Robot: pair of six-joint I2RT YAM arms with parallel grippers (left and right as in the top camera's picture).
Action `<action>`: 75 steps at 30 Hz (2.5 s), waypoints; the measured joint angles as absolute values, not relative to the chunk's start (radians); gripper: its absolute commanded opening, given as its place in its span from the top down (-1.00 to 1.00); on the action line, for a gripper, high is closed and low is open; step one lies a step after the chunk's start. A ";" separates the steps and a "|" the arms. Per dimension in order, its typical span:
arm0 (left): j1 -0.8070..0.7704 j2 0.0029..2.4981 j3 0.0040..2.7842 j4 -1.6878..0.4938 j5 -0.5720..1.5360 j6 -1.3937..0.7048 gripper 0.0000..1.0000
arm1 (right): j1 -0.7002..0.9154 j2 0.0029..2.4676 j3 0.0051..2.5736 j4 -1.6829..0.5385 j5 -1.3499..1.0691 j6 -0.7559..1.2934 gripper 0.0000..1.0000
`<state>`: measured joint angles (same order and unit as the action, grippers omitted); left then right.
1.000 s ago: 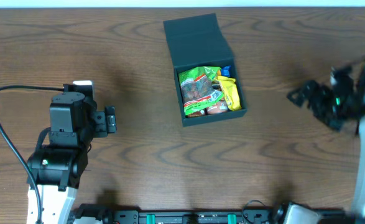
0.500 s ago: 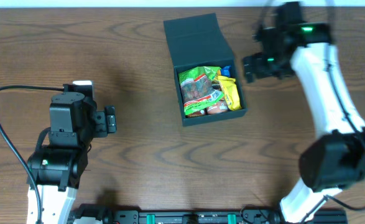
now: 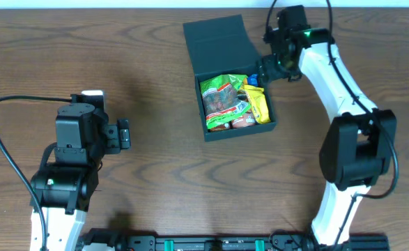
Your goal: Pack container
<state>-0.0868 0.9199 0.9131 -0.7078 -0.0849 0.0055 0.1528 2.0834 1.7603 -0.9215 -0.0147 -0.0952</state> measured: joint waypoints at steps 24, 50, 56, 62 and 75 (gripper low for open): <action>-0.087 0.920 0.913 -0.708 -0.085 0.006 -0.91 | 0.171 2.198 1.771 -0.976 -0.102 -0.070 0.97; -0.087 0.920 0.913 -0.708 -0.085 0.006 -0.90 | 0.204 1.785 1.226 -0.849 -0.091 0.200 0.97; -0.087 0.920 0.913 -0.708 -0.085 0.006 -0.90 | 0.225 1.557 0.964 -0.666 -0.079 0.365 0.97; -0.087 0.920 0.913 -0.708 -0.085 0.006 -0.91 | 0.289 1.483 0.888 -0.664 -0.018 0.520 0.97; -0.087 0.920 0.913 -0.708 -0.085 0.005 -0.90 | 0.414 1.474 0.881 -0.700 0.047 0.793 0.27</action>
